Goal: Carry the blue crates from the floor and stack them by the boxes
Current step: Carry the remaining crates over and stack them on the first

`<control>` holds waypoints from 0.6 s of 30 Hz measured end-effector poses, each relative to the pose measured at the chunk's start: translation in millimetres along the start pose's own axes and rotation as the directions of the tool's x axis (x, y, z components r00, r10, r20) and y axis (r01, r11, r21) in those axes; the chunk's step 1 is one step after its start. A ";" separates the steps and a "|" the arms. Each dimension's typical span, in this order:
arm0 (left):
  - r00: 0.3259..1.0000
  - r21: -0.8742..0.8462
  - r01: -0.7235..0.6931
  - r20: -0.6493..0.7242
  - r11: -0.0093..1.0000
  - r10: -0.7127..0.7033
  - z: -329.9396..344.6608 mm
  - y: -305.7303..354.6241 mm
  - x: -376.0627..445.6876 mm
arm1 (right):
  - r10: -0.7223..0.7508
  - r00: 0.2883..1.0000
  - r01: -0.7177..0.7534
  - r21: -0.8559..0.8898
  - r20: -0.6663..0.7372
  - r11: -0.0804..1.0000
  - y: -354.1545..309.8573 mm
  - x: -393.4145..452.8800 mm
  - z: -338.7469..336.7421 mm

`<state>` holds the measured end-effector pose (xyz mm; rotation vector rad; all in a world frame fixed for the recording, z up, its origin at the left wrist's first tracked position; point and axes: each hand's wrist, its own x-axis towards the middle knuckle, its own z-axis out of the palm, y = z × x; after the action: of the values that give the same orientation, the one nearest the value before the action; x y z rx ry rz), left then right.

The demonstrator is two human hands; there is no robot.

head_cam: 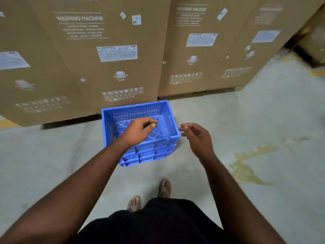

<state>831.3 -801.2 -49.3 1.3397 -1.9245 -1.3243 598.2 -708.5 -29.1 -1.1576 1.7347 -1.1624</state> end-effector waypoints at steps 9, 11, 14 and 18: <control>0.971 -0.019 -0.125 0.202 0.992 0.126 87.8 61.2 -18.3 | 0.082 0.967 -0.060 0.097 -0.242 0.993 19.5 -92.7 -89.9; 0.952 -0.031 -0.146 0.268 0.989 0.149 128.0 80.0 -18.3 | 0.117 0.938 -0.077 0.134 -0.325 0.988 35.0 -116.2 -128.7; 0.916 -0.052 -0.139 0.373 0.989 0.149 201.3 116.5 -15.2 | 0.170 0.878 -0.090 0.196 -0.447 0.977 62.3 -152.2 -196.3; 0.834 -0.038 -0.202 0.518 0.979 0.192 335.8 182.4 -17.7 | 0.232 0.775 -0.128 0.214 -0.588 0.968 109.1 -212.1 -309.0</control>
<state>494.3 -620.8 -33.6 0.7988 -2.3507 -1.6862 356.7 -402.1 -14.5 -0.5085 2.1121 -1.6403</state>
